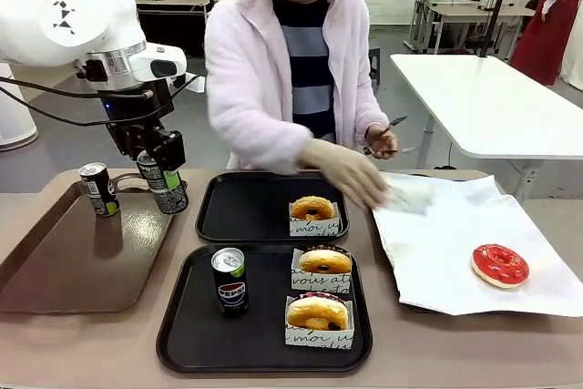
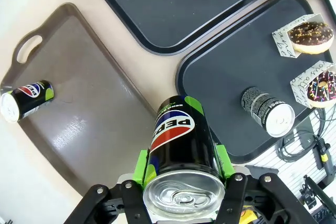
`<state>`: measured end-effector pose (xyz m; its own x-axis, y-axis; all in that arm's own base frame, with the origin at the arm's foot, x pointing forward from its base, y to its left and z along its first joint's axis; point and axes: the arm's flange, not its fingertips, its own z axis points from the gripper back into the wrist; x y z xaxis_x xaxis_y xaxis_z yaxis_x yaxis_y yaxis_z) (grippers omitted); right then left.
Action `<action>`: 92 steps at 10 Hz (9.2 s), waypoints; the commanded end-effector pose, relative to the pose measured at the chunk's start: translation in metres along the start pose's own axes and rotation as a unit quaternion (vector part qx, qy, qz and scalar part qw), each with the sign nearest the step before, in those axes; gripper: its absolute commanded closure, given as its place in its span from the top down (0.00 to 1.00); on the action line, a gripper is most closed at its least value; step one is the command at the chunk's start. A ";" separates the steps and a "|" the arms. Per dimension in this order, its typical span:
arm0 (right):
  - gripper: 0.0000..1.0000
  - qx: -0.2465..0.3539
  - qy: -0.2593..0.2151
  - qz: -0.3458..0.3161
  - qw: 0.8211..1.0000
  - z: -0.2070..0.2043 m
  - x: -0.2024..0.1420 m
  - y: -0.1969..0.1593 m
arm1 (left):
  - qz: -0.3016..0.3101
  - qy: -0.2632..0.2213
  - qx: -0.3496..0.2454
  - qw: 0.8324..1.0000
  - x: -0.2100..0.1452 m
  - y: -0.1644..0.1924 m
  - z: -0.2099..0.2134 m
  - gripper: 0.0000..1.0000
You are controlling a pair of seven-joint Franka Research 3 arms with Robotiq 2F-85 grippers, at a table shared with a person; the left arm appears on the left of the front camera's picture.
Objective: Set up donuts and drinks on trays.
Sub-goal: Pick up one Pepsi coke from the Handle tray and place it on the Flat Tray without a Pepsi coke.
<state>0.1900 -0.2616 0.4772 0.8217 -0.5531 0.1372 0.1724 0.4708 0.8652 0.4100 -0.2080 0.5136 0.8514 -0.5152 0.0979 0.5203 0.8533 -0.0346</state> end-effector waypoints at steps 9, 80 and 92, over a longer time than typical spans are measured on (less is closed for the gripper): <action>1.00 0.002 0.003 0.002 1.000 0.001 -0.001 -0.002 | -0.167 0.051 0.086 0.981 -0.069 0.007 0.011 0.59; 1.00 0.002 0.003 0.002 1.000 0.001 -0.001 -0.002 | 0.021 0.055 -0.011 0.998 0.064 -0.056 0.001 1.00; 1.00 0.002 0.003 0.002 1.000 0.001 -0.001 -0.002 | 0.204 0.072 0.024 0.976 -0.073 0.106 -0.044 1.00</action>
<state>0.1899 -0.2617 0.4772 0.8217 -0.5533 0.1369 0.1727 0.4705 0.8653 0.4031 -0.0842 0.4600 0.9921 -0.1159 -0.0483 0.1164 0.9932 0.0086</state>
